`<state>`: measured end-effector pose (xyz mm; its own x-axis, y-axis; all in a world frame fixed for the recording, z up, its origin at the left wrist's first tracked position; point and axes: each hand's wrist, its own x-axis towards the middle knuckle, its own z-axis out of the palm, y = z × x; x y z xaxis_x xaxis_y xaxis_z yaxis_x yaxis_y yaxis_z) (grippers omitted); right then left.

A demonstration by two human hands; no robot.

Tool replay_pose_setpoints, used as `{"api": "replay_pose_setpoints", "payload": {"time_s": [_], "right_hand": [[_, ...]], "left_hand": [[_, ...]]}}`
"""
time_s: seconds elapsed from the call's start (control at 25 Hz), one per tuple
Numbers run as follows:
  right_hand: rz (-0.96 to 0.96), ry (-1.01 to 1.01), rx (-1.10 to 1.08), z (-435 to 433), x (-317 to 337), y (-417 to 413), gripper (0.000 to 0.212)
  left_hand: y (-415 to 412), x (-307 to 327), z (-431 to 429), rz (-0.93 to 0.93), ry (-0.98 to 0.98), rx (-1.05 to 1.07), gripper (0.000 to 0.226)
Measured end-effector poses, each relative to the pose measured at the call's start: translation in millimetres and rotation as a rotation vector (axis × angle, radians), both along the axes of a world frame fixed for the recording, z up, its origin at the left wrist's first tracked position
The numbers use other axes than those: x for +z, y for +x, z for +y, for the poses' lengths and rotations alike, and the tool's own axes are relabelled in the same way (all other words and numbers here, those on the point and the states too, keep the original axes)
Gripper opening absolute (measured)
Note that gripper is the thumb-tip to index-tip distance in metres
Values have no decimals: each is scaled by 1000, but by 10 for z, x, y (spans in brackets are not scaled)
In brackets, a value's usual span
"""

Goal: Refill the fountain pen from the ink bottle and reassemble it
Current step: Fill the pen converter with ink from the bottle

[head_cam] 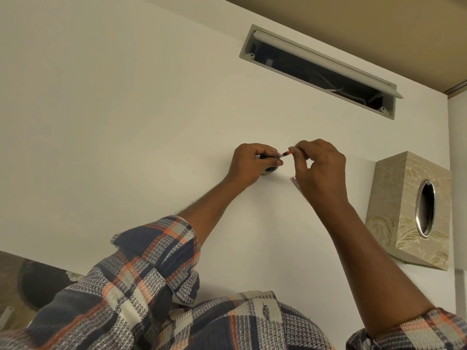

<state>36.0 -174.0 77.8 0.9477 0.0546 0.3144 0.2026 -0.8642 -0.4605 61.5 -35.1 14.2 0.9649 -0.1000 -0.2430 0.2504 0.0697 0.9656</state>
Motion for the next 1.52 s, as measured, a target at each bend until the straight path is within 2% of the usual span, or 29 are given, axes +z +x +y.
{"api": "replay_pose_setpoints", "payload": {"time_s": [0.4,0.84,1.04,1.2,1.4,1.52], "right_hand": [[-11,107,-26,8,52,-44,13],[8,44,-33,40,3,-20,13],[54,130,-51,8,28,-11,13],[25,99,-7,0,30,-12,7],[43,53,-66,9,-16,-4,19],[45,74,-74,18,2,-27,18]], "left_hand": [[0,13,6,2,2,-4,13],[-1,28,3,-1,1,-11,13],[4,21,7,-2,14,-11,14],[8,8,7,-11,13,-13,13],[3,18,9,-13,9,-16,13],[4,10,9,-19,29,-12,14]]}}
